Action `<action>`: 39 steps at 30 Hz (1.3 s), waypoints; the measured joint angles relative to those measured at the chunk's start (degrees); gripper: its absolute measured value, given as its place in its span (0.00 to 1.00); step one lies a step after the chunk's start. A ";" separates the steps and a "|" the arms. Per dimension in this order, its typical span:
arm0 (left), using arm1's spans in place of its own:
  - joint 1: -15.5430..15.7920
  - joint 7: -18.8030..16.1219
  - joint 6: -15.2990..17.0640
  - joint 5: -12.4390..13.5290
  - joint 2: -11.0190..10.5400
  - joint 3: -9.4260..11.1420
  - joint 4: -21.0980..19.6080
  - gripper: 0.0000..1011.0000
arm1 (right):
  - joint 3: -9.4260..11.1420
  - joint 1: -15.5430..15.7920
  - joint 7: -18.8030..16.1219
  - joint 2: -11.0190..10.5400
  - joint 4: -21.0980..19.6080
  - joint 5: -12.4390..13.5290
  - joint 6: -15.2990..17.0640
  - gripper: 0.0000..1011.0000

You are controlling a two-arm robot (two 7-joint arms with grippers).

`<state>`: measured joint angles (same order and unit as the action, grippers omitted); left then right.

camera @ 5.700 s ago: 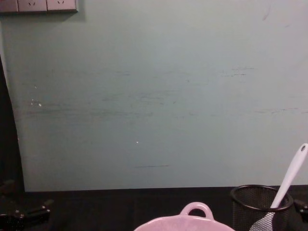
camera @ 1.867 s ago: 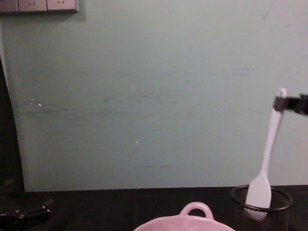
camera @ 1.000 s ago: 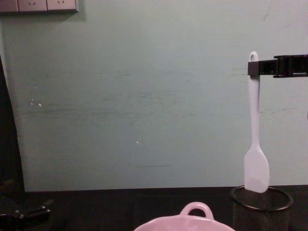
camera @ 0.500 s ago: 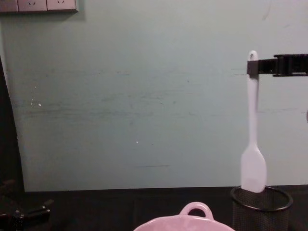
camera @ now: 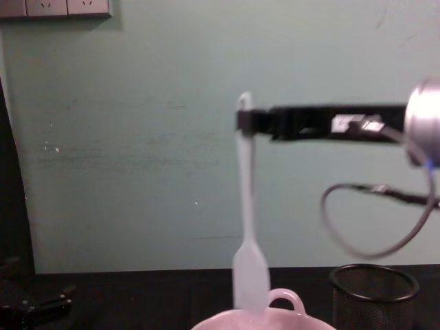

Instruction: Use the one hand to pick up the spoon and stir the clear water in the bowl.

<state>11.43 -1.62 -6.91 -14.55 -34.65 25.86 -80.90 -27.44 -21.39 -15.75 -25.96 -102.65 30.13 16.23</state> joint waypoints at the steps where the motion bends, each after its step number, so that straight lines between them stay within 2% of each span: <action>1: 0.00 0.00 0.00 0.00 0.00 0.00 0.00 1.00 | -0.69 0.11 -0.47 0.61 0.82 -0.43 -0.51 0.11; 8: 0.00 0.00 0.00 0.00 0.00 0.00 0.00 1.00 | -2.52 2.29 -2.22 2.55 4.69 -2.06 -2.88 0.11; 14: 0.00 0.00 0.00 0.00 0.00 0.00 0.00 1.00 | -2.64 3.36 -2.80 3.61 6.31 -3.03 -3.60 0.11; 18: 0.00 0.00 0.00 0.00 0.00 0.00 0.00 1.00 | -2.63 3.12 -3.22 4.36 7.28 -3.56 -3.80 0.11; 23: 0.00 0.00 0.00 0.00 0.00 0.00 0.00 1.00 | -2.64 1.30 -4.14 6.61 11.49 -4.16 -4.58 0.11; 26: 0.00 0.00 0.00 0.00 0.00 0.00 0.00 1.00 | -2.10 -0.37 -4.59 8.37 15.30 -4.17 -5.73 0.11; 30: 0.00 0.00 0.00 0.00 0.00 0.00 0.00 1.00 | -1.01 -1.52 -4.55 9.40 17.99 -4.17 -6.86 0.11; 35: 0.00 0.00 0.00 0.00 0.00 0.00 0.00 1.00 | 0.89 -1.58 -3.97 9.37 18.92 -4.19 -7.65 0.11; 39: 0.00 0.00 0.00 0.00 0.00 0.00 0.00 1.00 | 3.02 -0.11 -3.00 8.16 17.58 -4.15 -7.81 0.11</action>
<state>11.43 -1.62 -6.91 -14.55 -34.65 25.86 -80.90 -24.41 -21.49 -18.75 -17.80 -85.07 25.99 8.42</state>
